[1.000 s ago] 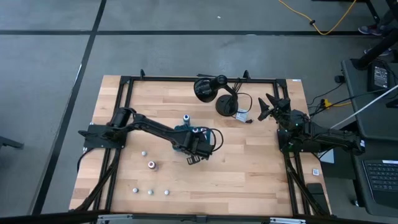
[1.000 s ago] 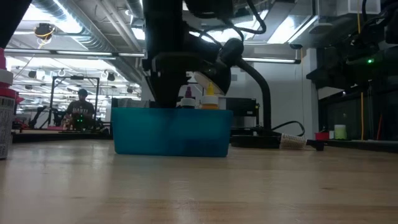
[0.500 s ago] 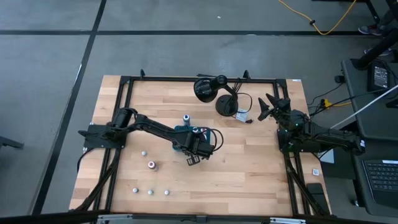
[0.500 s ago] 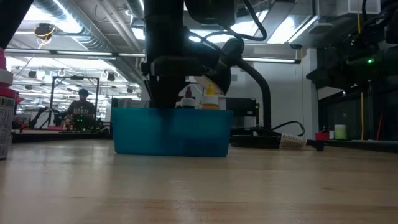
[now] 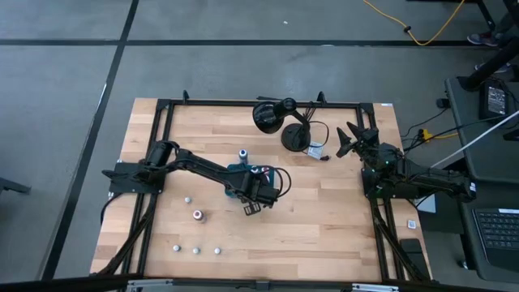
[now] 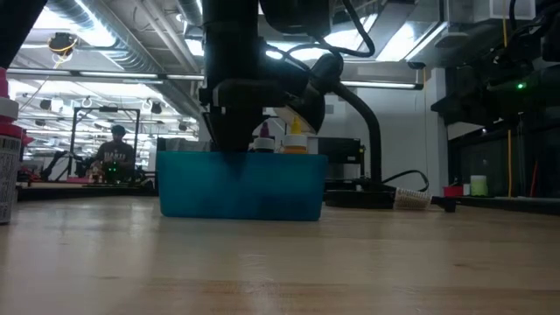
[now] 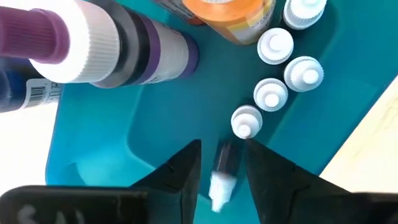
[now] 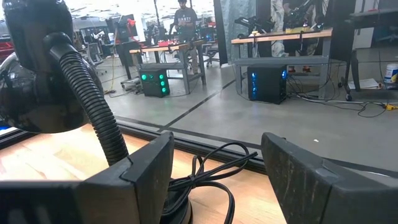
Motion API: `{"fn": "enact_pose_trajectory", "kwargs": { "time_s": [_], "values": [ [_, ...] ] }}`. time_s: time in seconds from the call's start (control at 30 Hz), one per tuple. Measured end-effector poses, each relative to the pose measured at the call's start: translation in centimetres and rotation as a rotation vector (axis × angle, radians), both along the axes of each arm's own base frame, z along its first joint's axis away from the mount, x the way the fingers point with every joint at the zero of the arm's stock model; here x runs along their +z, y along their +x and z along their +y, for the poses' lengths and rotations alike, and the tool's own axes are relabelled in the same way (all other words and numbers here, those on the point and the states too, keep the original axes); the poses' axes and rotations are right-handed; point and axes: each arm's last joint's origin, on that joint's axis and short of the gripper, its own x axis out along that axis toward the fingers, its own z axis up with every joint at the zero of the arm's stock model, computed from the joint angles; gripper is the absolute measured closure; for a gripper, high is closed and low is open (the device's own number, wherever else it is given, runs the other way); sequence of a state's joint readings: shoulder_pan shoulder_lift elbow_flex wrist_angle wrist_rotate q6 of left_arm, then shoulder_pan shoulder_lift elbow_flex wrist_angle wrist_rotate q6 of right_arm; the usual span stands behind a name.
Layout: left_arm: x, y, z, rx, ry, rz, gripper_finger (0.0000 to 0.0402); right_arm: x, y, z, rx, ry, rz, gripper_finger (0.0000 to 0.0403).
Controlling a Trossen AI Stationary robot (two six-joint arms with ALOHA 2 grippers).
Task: Pick & Place food coloring
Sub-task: Put the small dark blue food coloring bottle into the blue bin
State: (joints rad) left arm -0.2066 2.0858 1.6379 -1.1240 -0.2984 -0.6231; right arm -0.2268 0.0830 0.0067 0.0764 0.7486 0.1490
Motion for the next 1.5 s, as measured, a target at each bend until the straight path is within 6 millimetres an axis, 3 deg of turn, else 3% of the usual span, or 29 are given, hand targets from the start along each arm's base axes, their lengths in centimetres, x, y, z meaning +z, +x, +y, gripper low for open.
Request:
{"fn": "enact_pose_trajectory", "kwargs": {
  "time_s": [0.67,0.87,1.1,1.33,1.5],
  "values": [
    [0.5,-0.2,0.3,-0.001,0.015,0.003,0.0260,0.0,0.0,0.0,0.000,0.000,0.000,0.0159],
    [4.3,-2.1,0.3,0.040,0.100,-0.056,0.0249,0.0,0.0,0.0,0.000,0.000,0.000,0.0159],
    [8.1,-4.9,-1.3,0.043,0.127,-0.112,0.0218,0.0,0.0,0.0,0.000,0.000,0.000,0.0159],
    [11.9,-9.3,-1.8,0.056,0.038,-0.048,0.0195,0.0,0.0,0.0,0.000,0.000,0.000,0.0159],
    [15.1,-12.6,-1.5,-0.028,-0.011,-0.057,0.0195,0.0,0.0,0.0,0.000,0.000,0.000,0.0159]
  ]
}}
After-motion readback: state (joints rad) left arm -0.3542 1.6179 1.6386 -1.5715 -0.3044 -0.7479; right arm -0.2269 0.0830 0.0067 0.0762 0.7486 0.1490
